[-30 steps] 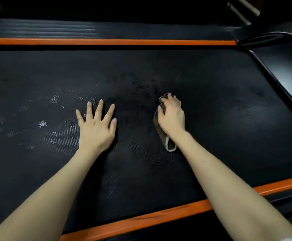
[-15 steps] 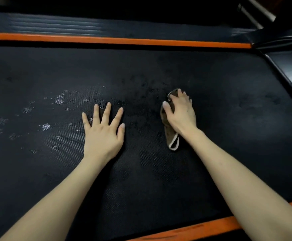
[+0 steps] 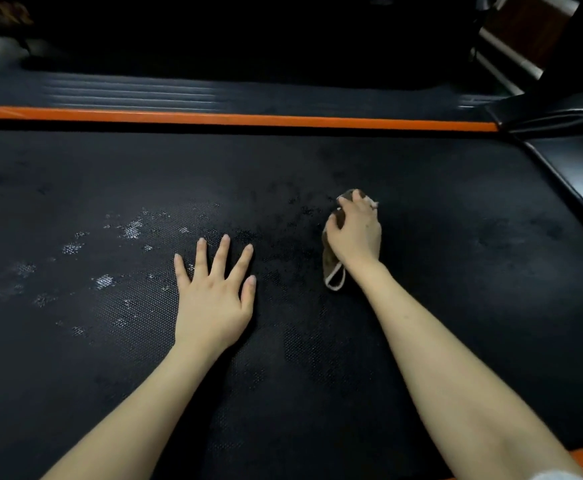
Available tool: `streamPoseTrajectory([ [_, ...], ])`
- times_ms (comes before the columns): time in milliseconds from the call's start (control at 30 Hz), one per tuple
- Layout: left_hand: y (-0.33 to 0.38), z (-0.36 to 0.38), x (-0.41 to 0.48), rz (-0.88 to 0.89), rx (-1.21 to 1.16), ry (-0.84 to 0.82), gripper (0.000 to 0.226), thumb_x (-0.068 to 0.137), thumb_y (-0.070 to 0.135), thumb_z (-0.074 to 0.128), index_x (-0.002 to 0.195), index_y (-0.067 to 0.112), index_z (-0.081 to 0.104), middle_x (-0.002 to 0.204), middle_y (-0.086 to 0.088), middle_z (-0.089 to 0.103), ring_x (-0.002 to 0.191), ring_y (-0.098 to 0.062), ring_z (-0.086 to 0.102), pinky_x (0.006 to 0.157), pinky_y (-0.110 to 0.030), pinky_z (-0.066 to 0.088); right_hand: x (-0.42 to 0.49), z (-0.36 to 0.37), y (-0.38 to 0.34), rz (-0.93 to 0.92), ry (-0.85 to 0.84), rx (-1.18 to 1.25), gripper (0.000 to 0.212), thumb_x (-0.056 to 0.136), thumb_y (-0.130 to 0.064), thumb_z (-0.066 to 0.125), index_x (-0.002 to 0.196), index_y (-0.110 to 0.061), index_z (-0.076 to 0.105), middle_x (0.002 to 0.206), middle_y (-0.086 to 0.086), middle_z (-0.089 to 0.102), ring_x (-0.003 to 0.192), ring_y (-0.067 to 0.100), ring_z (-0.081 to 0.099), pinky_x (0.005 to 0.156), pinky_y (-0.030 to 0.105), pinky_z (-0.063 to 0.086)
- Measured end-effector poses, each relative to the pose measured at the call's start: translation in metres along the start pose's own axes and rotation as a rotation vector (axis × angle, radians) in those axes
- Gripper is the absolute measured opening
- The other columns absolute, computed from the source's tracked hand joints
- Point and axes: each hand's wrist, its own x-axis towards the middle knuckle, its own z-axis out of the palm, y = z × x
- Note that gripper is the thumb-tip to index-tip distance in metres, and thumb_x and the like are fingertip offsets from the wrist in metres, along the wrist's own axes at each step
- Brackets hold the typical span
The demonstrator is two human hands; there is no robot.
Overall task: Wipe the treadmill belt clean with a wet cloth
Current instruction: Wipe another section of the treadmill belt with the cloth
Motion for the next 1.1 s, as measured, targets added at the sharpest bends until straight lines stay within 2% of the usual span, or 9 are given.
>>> streamPoseTrajectory([
  [100,0.000,-0.002,0.001,0.005,-0.013,0.008,0.059,0.091,0.050,0.018,0.144,0.031,0.038,0.153,-0.008,0.032,0.142,-0.039,0.020,0.112,-0.062,0.008,-0.066,0.009,-0.025,-0.350,-0.070,0.116,0.040,0.084,-0.022,0.046,0.116,-0.005,0.063,0.133,0.018,0.053,0.125,0.035,0.047,0.105,0.042,0.036],
  [233,-0.001,-0.002,-0.001,0.023,-0.020,0.022,0.058,0.092,0.049,0.019,0.144,0.030,0.038,0.152,-0.009,0.032,0.142,-0.039,0.021,0.112,-0.062,0.008,-0.121,-0.002,-0.009,-0.709,-0.307,0.140,0.045,0.077,-0.023,0.047,0.116,-0.008,0.065,0.134,0.015,0.054,0.126,0.029,0.049,0.109,0.046,0.030],
  [333,-0.002,-0.001,-0.001,0.022,-0.008,0.013,0.059,0.092,0.051,0.015,0.145,0.032,0.034,0.154,-0.007,0.028,0.144,-0.037,0.016,0.113,-0.060,0.005,-0.059,-0.012,0.018,-0.488,-0.185,0.077,0.047,0.079,-0.023,0.045,0.120,-0.010,0.063,0.138,0.014,0.050,0.128,0.031,0.047,0.109,0.050,0.029],
  [400,-0.001,-0.002,-0.001,0.013,-0.009,-0.005,0.061,0.091,0.052,0.011,0.146,0.034,0.030,0.156,-0.005,0.024,0.145,-0.036,0.012,0.114,-0.059,0.002,-0.009,-0.017,0.034,-0.175,-0.111,0.039,0.043,0.089,-0.021,0.047,0.130,-0.014,0.055,0.148,0.009,0.038,0.138,0.025,0.032,0.113,0.040,0.022],
  [467,-0.001,-0.004,-0.001,0.010,-0.025,-0.020,0.065,0.089,0.054,0.006,0.147,0.035,0.027,0.157,-0.004,0.020,0.145,-0.034,0.007,0.114,-0.057,-0.002,0.012,-0.013,0.039,-0.052,-0.049,0.007,0.041,0.092,-0.020,0.049,0.133,-0.015,0.052,0.151,0.006,0.032,0.141,0.021,0.024,0.114,0.035,0.018],
  [667,-0.010,-0.016,0.044,0.056,-0.027,0.043,0.067,0.087,0.054,0.012,0.142,0.029,0.041,0.152,-0.011,0.033,0.140,-0.041,0.022,0.111,-0.063,0.004,0.010,-0.007,0.042,-0.085,-0.011,-0.012,0.039,0.092,-0.018,0.049,0.131,-0.013,0.053,0.150,0.008,0.034,0.141,0.021,0.024,0.114,0.036,0.018],
  [800,-0.023,-0.006,0.081,0.005,0.034,-0.008,0.068,0.087,0.056,0.003,0.148,0.035,0.023,0.159,-0.005,0.015,0.144,-0.038,0.005,0.112,-0.062,-0.003,0.020,-0.008,0.044,-0.132,-0.028,-0.007,0.037,0.093,-0.017,0.049,0.130,-0.014,0.055,0.149,0.007,0.036,0.141,0.022,0.026,0.112,0.036,0.022],
  [967,-0.023,0.001,0.083,-0.005,0.021,0.017,0.067,0.087,0.055,0.003,0.148,0.036,0.022,0.158,-0.004,0.017,0.145,-0.037,0.006,0.114,-0.058,-0.001,0.063,0.005,0.007,0.017,0.082,0.018,0.035,0.092,-0.018,0.047,0.125,-0.013,0.059,0.143,0.007,0.044,0.135,0.026,0.034,0.107,0.034,0.031],
  [1100,-0.025,0.002,0.084,0.006,0.020,0.034,0.068,0.086,0.056,0.002,0.148,0.037,0.024,0.157,-0.004,0.020,0.145,-0.036,0.009,0.114,-0.058,0.002,-0.003,0.025,-0.033,-0.363,-0.074,0.122,0.037,0.085,-0.018,0.050,0.117,-0.009,0.064,0.137,0.012,0.051,0.129,0.029,0.044,0.107,0.038,0.032],
])
